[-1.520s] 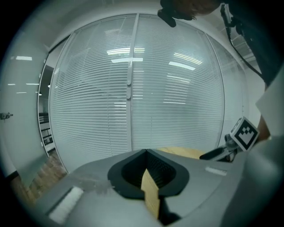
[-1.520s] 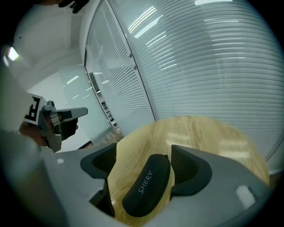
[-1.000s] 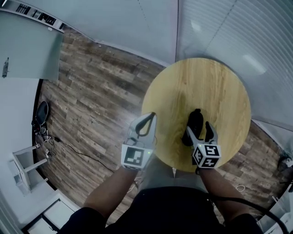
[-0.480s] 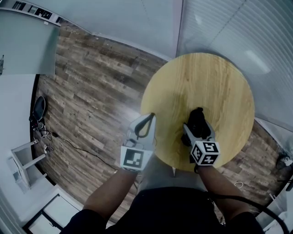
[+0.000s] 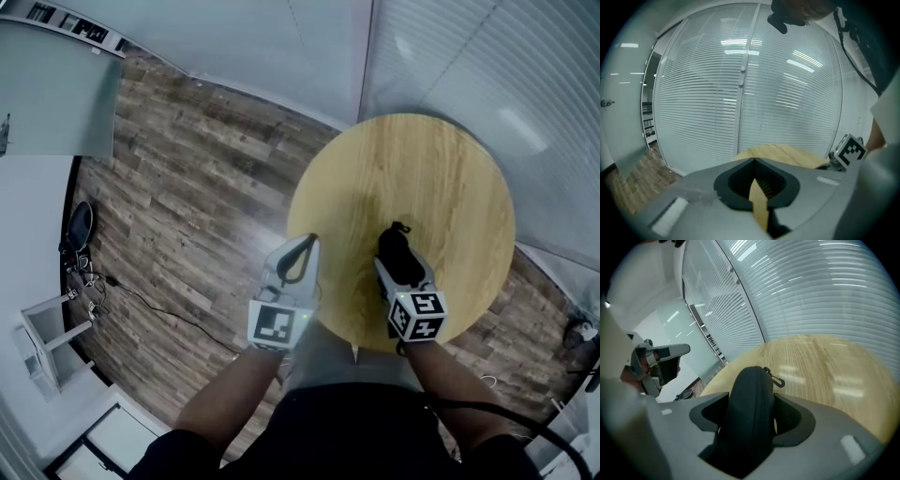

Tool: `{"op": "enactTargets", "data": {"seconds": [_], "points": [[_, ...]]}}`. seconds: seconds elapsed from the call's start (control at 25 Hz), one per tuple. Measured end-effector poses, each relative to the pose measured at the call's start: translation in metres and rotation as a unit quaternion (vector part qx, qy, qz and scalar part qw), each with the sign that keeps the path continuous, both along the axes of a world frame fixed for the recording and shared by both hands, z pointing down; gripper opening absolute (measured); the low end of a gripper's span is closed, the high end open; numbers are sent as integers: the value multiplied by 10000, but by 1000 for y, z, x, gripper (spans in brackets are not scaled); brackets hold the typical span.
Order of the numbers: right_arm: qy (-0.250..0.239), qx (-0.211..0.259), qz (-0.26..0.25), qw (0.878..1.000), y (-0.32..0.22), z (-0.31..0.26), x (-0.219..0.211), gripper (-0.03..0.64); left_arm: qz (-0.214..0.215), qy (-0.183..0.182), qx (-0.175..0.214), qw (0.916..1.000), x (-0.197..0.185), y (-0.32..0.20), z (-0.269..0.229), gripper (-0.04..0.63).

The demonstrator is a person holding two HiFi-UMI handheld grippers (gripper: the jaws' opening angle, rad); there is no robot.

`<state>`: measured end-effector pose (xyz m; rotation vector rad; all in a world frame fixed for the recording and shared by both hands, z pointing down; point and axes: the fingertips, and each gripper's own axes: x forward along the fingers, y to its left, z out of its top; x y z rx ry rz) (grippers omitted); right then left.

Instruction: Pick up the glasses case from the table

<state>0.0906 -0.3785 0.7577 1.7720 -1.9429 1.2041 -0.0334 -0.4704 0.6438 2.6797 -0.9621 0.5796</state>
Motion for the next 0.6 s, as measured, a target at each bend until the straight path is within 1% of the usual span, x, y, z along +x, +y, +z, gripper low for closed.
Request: {"op": "enactTargets", "data": {"seconds": [0.12,0.28,0.4,0.52,0.6], "points": [[55,149,70,9998,6,-20,12,302,90,38,99,9999,9,1,-12,3],[128,358,311,9988,16,-54,34,302,182,149,42,9997,24,15,-31,3],[197,485,526,9972,26,-78,51,302,251,329,89,9991,37,29,-47,3],[262,654,688,9951,35,-104,67,302,496,282,234,9981,50,39,-59,3],[292,779,779,9935,42,-124,74,302,570,308,275,9975,54,47,-70,3]]}}
